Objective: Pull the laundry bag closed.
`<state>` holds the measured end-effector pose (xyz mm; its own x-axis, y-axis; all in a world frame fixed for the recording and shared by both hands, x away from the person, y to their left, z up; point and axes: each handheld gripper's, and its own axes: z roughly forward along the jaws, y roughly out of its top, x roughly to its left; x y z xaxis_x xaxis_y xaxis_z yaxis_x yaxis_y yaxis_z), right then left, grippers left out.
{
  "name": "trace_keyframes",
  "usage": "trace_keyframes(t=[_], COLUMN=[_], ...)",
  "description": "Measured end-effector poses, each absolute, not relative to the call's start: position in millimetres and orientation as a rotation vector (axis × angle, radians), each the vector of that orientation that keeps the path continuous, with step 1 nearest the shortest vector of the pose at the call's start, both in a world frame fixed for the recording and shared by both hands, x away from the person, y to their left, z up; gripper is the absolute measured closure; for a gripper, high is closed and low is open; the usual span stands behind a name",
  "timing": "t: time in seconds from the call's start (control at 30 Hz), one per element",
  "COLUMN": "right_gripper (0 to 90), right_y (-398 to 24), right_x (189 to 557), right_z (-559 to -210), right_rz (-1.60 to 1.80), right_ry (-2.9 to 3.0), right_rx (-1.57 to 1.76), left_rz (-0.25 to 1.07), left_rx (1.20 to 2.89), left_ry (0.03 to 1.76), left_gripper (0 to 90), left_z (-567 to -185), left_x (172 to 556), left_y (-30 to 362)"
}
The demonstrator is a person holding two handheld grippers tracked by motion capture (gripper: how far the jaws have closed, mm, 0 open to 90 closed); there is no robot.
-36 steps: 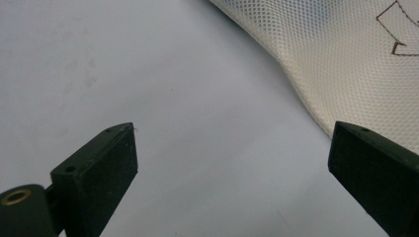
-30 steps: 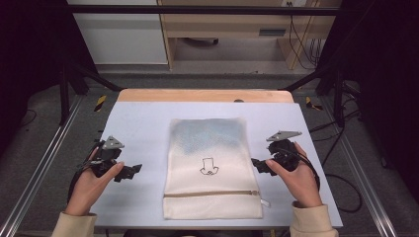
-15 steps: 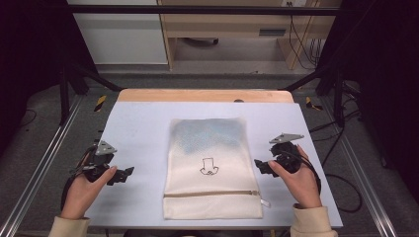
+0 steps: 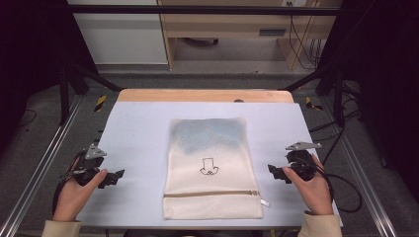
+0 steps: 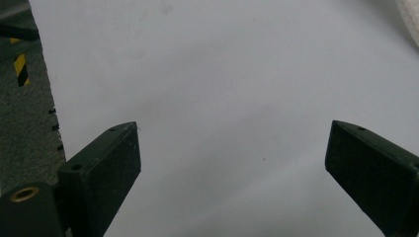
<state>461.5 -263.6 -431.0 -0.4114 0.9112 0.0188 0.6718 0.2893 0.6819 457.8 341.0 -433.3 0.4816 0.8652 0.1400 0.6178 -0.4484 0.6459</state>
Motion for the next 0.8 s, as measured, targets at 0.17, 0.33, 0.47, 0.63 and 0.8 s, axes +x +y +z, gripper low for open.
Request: trace_keyframes(t=[0.17, 0.33, 0.47, 0.63, 0.8], right_gripper=[8.5, 8.4, 7.9, 7.6, 7.5], right_y=[-271.4, -280.4, -280.9, -279.6, -277.9], right_x=[456.9, 447.3, 441.6, 429.4, 427.8], right_z=[-437.8, -448.0, -453.4, -463.4, -464.9], right_rz=[0.872, 0.894, 0.906, 0.898, 0.924], right_ry=[2.173, 2.125, 2.119, 2.13, 2.127], right_rx=[1.448, 1.467, 1.469, 1.469, 1.473], left_rz=[0.638, 0.652, 0.673, 0.672, 0.677], left_rx=[2.214, 2.208, 2.187, 2.189, 2.188], left_ry=[1.217, 1.204, 1.202, 1.181, 1.165], left_gripper=[6.6, 6.1, 5.9, 5.5, 5.3], left_z=[-438.3, -445.1, -445.8, -450.7, -450.7], left_x=[455.7, 447.2, 442.3, 429.6, 427.9], left_y=[341.1, 341.6, 341.9, 339.5, 336.1])
